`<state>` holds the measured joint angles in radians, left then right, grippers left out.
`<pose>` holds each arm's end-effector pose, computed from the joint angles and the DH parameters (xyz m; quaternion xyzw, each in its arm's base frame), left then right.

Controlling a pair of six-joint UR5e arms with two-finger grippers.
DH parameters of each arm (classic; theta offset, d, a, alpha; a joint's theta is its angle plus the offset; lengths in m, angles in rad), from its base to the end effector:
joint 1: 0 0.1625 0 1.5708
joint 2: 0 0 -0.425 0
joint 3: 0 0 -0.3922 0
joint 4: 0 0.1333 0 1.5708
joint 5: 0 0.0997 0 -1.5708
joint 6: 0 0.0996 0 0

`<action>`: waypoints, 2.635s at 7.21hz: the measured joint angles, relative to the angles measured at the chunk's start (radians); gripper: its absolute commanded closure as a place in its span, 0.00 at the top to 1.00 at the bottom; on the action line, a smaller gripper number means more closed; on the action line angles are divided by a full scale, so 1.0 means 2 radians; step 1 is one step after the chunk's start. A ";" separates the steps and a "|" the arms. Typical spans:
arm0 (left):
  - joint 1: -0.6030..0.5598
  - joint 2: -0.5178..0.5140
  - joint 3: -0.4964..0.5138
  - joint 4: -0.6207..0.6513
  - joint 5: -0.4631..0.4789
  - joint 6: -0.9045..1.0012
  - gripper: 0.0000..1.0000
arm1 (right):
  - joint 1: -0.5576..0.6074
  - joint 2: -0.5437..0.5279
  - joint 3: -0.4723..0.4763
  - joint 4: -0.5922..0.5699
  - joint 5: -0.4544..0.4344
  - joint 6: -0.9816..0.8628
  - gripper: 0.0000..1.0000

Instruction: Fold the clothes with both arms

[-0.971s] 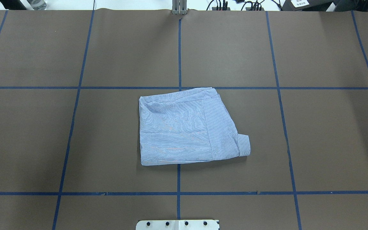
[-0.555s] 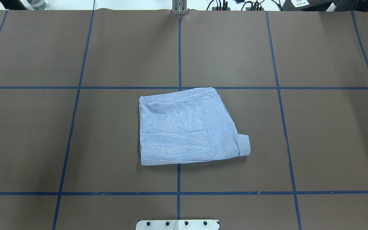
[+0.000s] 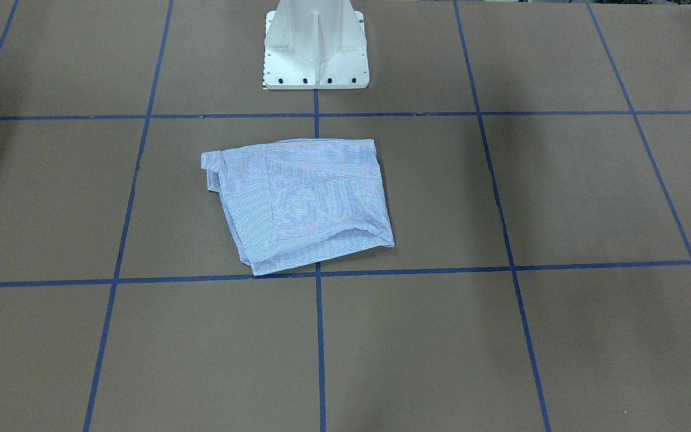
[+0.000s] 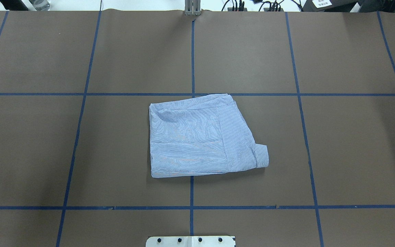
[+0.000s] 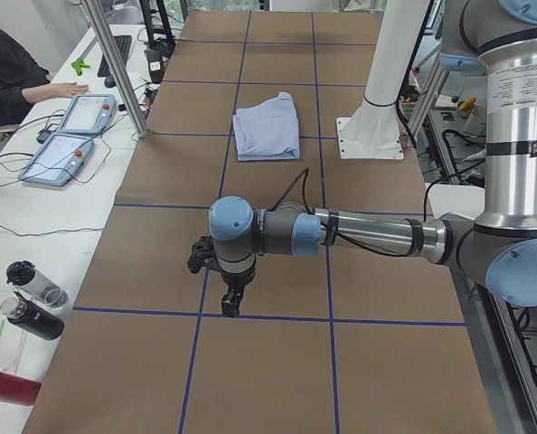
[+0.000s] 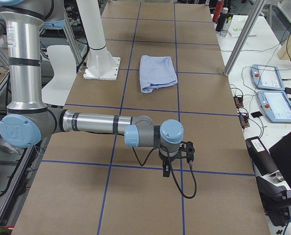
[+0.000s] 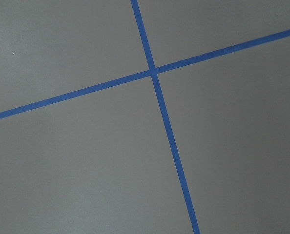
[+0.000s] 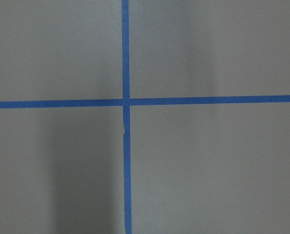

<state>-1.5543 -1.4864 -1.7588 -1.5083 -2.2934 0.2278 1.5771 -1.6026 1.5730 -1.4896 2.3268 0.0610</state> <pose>-0.0599 -0.4580 0.6160 0.0564 0.3494 0.1212 0.9274 0.0680 -0.4814 0.6661 0.0139 -0.3695 0.0217 0.9289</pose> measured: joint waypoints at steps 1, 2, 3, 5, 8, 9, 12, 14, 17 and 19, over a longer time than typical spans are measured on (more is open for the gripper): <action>-0.001 0.000 0.000 0.000 0.000 0.000 1.00 | 0.000 -0.002 0.003 0.002 -0.001 0.001 1.00; -0.004 0.000 -0.001 0.000 0.000 -0.001 1.00 | 0.001 -0.004 0.006 0.002 -0.002 0.001 1.00; -0.006 0.000 -0.001 0.000 0.000 -0.001 1.00 | 0.001 -0.006 0.009 0.002 -0.002 0.001 1.00; -0.007 0.000 -0.001 0.000 0.000 -0.002 1.00 | 0.001 -0.007 0.010 0.002 -0.003 0.004 1.00; -0.007 0.000 -0.003 0.000 0.000 -0.005 1.00 | 0.001 -0.007 0.010 0.003 -0.004 0.046 1.00; -0.007 -0.001 -0.003 0.000 0.000 -0.018 1.00 | 0.001 -0.006 0.010 0.003 -0.004 0.051 1.00; -0.007 -0.006 -0.011 -0.001 -0.001 -0.098 1.00 | 0.001 -0.006 0.010 0.003 -0.002 0.052 1.00; -0.007 -0.008 -0.012 -0.001 -0.002 -0.107 1.00 | 0.001 -0.006 0.010 0.003 -0.002 0.052 1.00; -0.007 -0.009 -0.013 0.000 -0.004 -0.110 1.00 | 0.001 -0.005 0.010 0.003 -0.002 0.051 1.00; -0.007 -0.008 -0.015 0.001 -0.003 -0.096 1.00 | 0.001 -0.003 0.009 0.003 -0.001 0.044 1.00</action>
<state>-1.5693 -1.5030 -1.7880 -1.5063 -2.3000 0.0367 1.5790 -1.6095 1.5918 -1.4841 2.3239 0.1482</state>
